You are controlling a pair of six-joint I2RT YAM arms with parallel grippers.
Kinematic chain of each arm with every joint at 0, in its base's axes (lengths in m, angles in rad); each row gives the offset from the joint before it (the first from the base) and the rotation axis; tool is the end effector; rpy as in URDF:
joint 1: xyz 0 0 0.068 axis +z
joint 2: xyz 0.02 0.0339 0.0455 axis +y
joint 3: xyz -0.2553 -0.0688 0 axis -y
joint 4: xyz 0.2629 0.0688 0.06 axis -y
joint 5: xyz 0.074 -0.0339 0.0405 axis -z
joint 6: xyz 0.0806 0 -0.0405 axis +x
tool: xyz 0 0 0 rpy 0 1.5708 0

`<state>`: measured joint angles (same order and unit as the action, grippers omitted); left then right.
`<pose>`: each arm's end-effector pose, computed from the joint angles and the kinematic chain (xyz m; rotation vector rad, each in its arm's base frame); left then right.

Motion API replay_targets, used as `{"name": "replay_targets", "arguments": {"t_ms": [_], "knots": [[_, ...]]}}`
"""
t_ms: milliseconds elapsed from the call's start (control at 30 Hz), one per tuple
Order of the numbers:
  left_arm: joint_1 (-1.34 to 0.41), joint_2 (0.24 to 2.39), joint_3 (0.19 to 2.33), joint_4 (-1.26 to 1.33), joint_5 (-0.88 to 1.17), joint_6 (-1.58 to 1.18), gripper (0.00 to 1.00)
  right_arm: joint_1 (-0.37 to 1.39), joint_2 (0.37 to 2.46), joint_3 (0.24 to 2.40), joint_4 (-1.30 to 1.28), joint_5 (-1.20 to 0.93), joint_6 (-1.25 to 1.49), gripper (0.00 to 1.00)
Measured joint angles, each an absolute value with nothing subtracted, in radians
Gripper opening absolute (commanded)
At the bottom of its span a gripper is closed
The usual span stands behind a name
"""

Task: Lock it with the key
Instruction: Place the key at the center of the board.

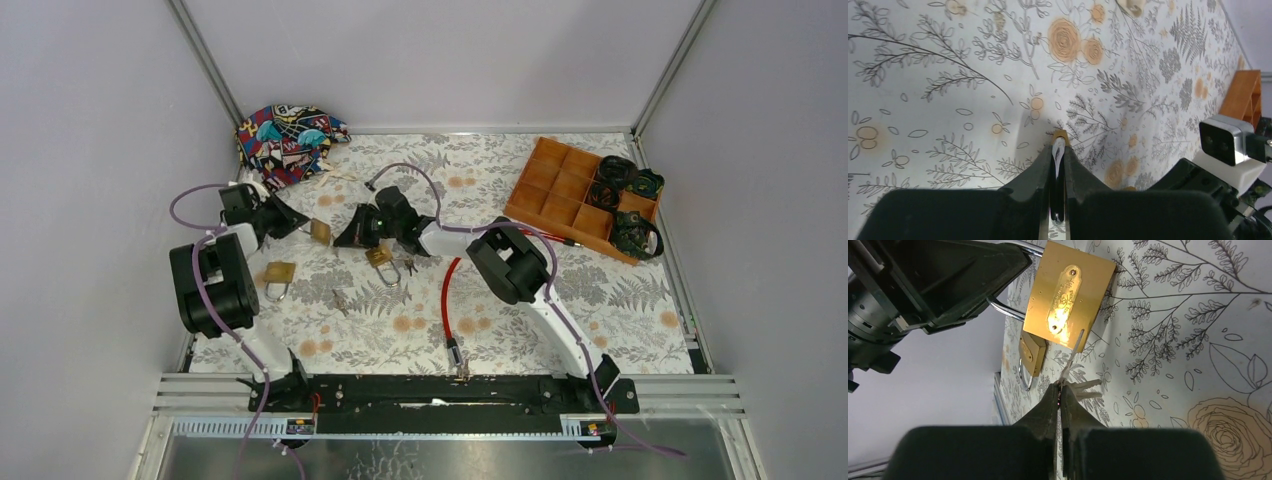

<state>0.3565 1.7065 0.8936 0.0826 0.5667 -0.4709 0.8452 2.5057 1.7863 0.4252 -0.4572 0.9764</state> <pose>0.3755 0.0937 0.1220 -0.6342 2.1703 -0.7091 0.3733 0.4745 0.0946 -0.2318 2.1925 1.5833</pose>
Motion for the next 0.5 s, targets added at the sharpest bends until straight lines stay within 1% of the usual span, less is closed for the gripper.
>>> {"name": "replay_targets", "arguments": {"t_ms": [67, 167, 200, 233, 300, 367, 433, 500], "knots": [[0.361, 1.714, 0.888, 0.096, 0.546, -0.482, 0.0, 0.847, 2.509, 1.802, 0.401, -0.444, 0.984, 0.0], [0.358, 1.714, 0.887, 0.087, 0.486, -0.493, 0.18, 0.849, 2.531, 1.845, 0.379, -0.426, 0.99, 0.0], [0.356, 1.714, 0.892, 0.069, 0.468, -0.495, 0.23, 0.849, 2.539, 1.86, 0.373, -0.417, 0.991, 0.0], [0.355, 1.716, 0.9, 0.051, 0.455, -0.495, 0.24, 0.849, 2.546, 1.871, 0.363, -0.405, 0.989, 0.03], [0.35, 1.731, 0.923, -0.011, 0.391, -0.476, 0.19, 0.849, 2.563, 1.893, 0.324, -0.383, 0.988, 0.05], [0.355, 1.754, 0.925, -0.057, 0.327, -0.455, 0.2, 0.849, 2.584, 1.909, 0.294, -0.373, 0.998, 0.06], [0.356, 1.761, 0.914, -0.077, 0.292, -0.452, 0.29, 0.849, 2.586, 1.926, 0.267, -0.355, 0.99, 0.1], [0.356, 1.75, 0.906, -0.081, 0.266, -0.448, 0.41, 0.849, 2.586, 1.932, 0.25, -0.342, 0.986, 0.17]]}}
